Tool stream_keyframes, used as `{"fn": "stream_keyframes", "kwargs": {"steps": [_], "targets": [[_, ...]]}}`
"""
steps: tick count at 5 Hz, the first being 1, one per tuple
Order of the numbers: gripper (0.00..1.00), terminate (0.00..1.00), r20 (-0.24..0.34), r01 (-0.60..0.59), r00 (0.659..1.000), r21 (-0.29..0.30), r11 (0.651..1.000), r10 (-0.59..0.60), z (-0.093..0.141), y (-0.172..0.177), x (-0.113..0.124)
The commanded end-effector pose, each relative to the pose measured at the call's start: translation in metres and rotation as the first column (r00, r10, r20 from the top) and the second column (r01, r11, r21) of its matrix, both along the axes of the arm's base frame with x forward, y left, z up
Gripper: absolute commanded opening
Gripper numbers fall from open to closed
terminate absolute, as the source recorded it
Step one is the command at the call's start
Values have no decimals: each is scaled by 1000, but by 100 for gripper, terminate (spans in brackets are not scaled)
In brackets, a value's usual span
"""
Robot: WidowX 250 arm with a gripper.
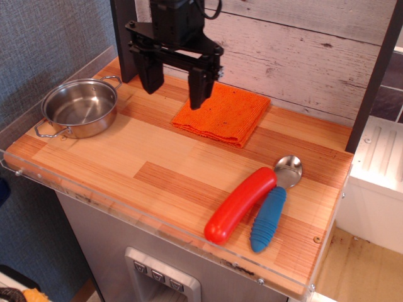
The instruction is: Move the orange towel from the front to back of the shelf.
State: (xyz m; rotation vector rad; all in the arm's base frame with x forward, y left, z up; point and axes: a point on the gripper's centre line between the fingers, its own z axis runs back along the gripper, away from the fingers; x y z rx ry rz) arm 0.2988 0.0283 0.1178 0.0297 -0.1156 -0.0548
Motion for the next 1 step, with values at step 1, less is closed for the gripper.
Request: {"fn": "stream_keyframes", "kwargs": {"steps": [1], "targets": [[100,100,56,0,998,10,1000,-1,17,4,1]]}}
